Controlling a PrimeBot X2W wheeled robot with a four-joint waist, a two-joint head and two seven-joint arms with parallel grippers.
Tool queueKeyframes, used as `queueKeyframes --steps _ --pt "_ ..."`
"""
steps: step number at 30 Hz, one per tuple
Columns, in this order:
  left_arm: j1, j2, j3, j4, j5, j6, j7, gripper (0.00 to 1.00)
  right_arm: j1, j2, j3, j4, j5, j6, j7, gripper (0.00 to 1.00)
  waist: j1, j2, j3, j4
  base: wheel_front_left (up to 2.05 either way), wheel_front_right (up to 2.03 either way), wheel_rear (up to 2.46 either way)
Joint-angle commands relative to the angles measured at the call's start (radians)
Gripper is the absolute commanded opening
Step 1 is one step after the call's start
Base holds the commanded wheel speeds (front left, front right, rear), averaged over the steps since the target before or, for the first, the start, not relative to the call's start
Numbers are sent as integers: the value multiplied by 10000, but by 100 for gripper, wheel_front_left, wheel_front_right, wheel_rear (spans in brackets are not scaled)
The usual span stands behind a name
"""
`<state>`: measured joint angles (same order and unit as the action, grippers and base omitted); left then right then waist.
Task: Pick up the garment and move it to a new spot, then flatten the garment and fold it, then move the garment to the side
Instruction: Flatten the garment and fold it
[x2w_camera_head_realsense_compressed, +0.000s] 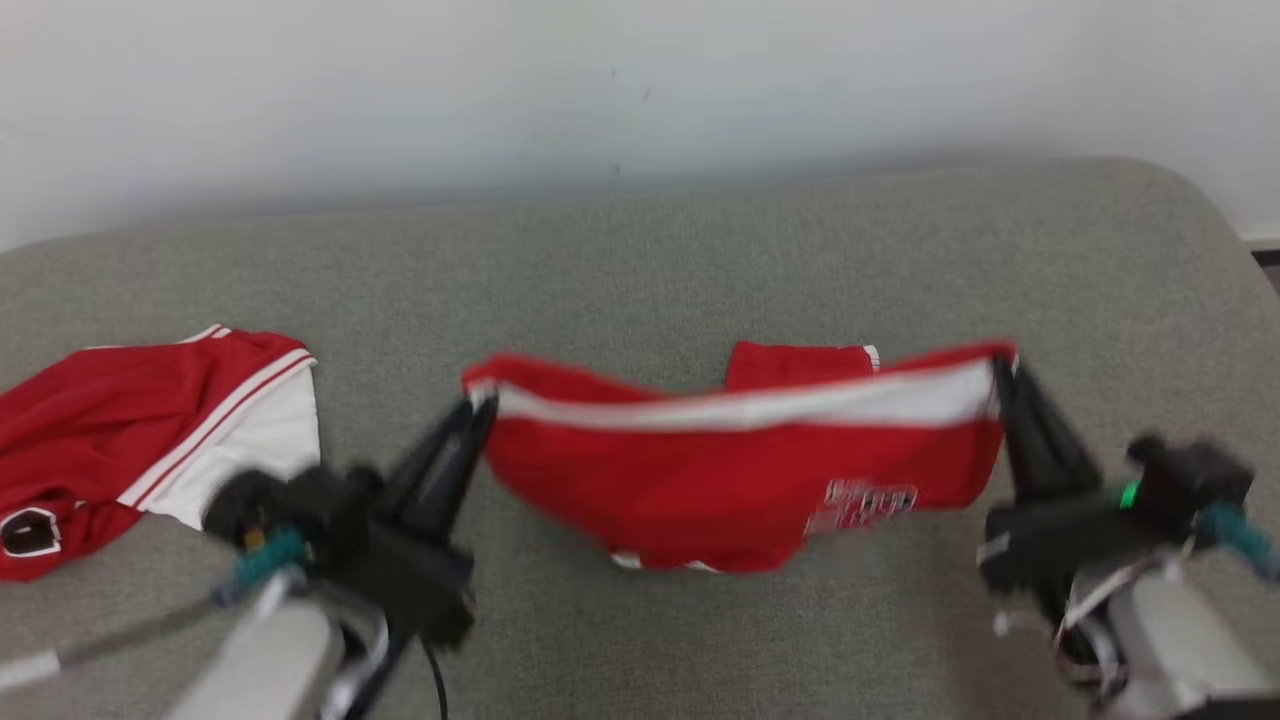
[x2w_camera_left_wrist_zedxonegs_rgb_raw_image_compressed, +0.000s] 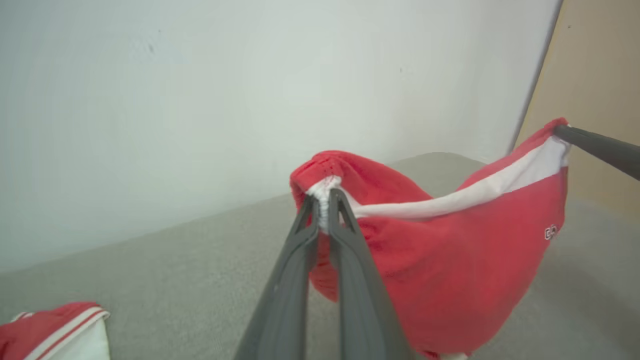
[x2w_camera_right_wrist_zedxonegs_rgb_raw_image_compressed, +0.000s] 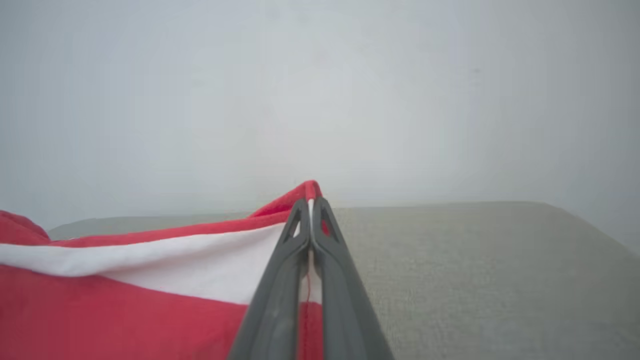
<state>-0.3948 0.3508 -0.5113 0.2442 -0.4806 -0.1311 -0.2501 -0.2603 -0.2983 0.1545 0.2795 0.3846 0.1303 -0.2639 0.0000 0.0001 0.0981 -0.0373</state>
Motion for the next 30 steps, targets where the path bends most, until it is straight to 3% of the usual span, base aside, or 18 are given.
queueKeyframes --steps 1,7,17,24,30 --pt "-902 225 -139 4 -217 29 152 0 -776 -208 109 62 212 12 -6 0 0 -1 574 -131 0 0 0" --pt "-4869 621 -900 641 -1904 27 1131 0 -4515 -860 881 1313 1278 12 21 0 0 -1 1952 -339 0 0 0" --pt "-10663 765 -2193 2131 -4054 24 2240 0 -10465 -873 2052 3448 3199 12 650 0 0 -1 4011 -785 0 0 0" --pt "-13709 451 -2571 3546 -4837 24 2112 0 -13163 -986 2819 4545 3532 12 612 0 0 -1 4867 -1052 0 0 0" --pt "-15074 223 -3128 4405 -5421 24 2054 0 -14463 -1043 3405 5453 3794 12 518 0 0 -1 5273 -1221 0 0 0"
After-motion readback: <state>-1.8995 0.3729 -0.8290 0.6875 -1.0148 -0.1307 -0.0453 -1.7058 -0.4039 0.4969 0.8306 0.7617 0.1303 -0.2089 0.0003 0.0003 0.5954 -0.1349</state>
